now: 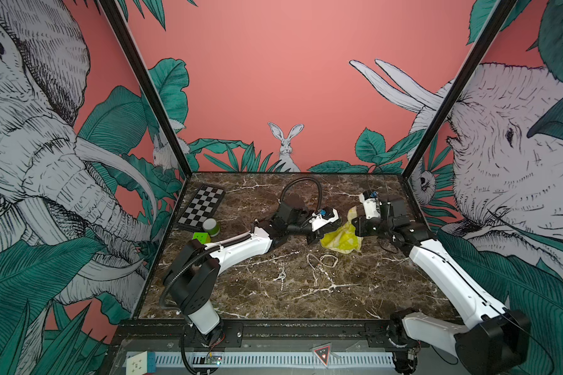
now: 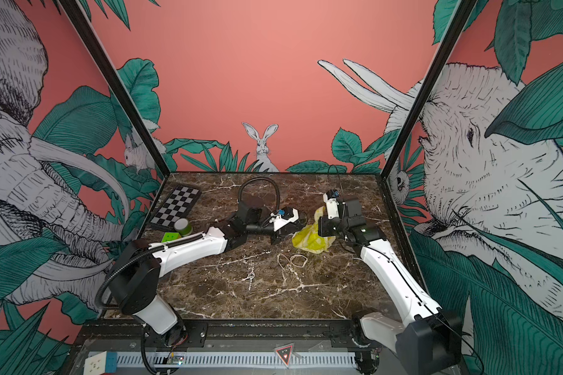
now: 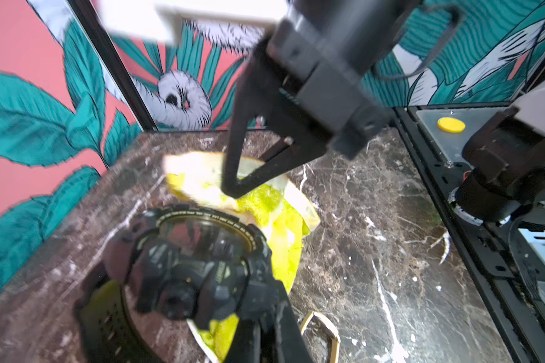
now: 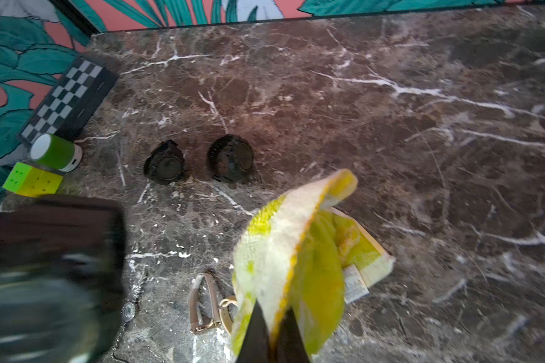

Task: Wipe the watch dial
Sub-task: Wipe the dirt from the watch dial.

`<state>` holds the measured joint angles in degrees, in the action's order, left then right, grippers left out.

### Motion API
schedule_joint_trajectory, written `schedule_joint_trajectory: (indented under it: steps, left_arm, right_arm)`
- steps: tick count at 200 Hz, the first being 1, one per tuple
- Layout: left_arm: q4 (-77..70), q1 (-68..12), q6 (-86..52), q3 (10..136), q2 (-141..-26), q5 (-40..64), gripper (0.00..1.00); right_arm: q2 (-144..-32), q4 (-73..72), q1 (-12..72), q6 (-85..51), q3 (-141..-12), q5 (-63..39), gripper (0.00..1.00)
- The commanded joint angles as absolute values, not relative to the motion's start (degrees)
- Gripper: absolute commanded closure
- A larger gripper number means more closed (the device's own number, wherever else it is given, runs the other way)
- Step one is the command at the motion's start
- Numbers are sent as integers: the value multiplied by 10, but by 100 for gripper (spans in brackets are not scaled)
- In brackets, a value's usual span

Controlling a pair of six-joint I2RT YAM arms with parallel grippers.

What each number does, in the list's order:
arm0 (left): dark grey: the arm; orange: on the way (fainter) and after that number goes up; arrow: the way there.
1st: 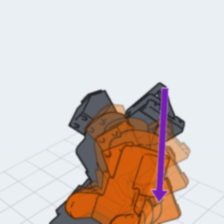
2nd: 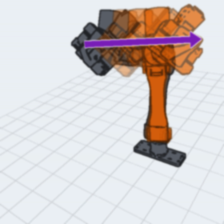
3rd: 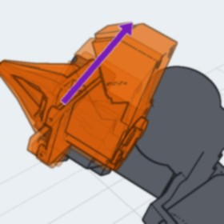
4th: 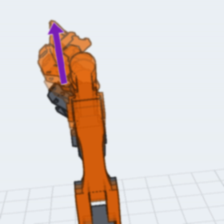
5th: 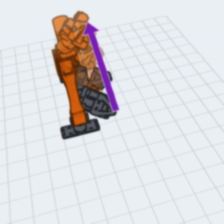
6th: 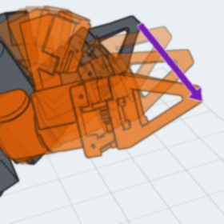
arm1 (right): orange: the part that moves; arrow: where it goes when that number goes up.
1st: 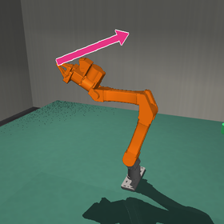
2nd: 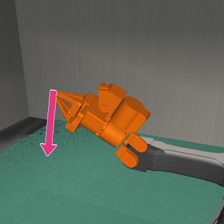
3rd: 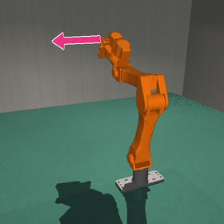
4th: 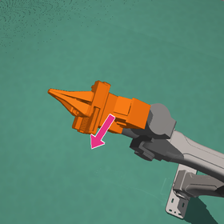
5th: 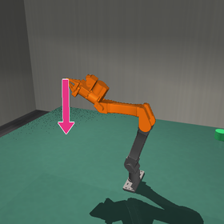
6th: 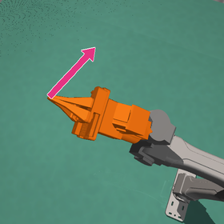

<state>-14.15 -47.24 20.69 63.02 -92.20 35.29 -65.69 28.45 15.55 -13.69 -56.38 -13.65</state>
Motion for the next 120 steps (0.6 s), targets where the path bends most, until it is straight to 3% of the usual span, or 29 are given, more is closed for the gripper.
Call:
schedule_joint_trajectory:
  steps: [1, 120]
  left_arm:
    - [-163, -476, 231, 600, -879, 361, 100]
    - [-157, -475, 243, 494, -786, 350, 100]
  right_arm:
    - [-629, 299, 140, -138, -567, -140, 100]
    - [-612, 307, 121, -144, -576, -127, 100]
